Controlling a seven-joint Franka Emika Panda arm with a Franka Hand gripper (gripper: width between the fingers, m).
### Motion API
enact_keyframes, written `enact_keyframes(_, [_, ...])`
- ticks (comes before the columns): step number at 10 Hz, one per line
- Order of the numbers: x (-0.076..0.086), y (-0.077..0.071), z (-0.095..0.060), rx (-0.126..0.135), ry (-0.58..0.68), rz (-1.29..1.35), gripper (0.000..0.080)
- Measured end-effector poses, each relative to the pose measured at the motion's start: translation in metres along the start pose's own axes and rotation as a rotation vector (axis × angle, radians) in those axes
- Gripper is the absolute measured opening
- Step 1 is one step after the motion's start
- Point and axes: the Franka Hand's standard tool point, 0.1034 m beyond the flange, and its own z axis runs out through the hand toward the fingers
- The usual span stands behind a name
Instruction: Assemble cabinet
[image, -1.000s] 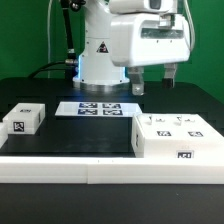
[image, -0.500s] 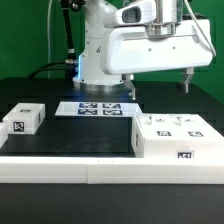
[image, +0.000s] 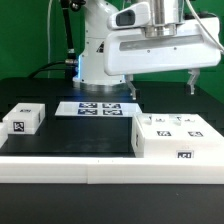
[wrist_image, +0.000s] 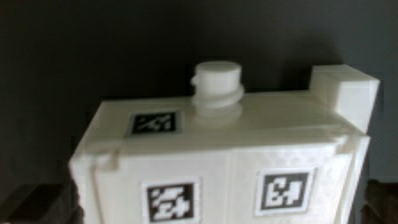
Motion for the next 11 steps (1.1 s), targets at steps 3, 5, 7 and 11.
enact_keyframes(3, [-0.003, -0.008, 0.01, -0.042, 0.029, -0.054, 0.0797])
enact_keyframes(5, [-0.006, 0.004, 0.018, -0.052, 0.046, -0.066, 0.0797])
enact_keyframes(7, [-0.005, 0.006, 0.018, -0.047, 0.049, -0.057, 0.0797])
enact_keyframes(11, [-0.006, 0.006, 0.019, -0.047, 0.047, -0.068, 0.0797])
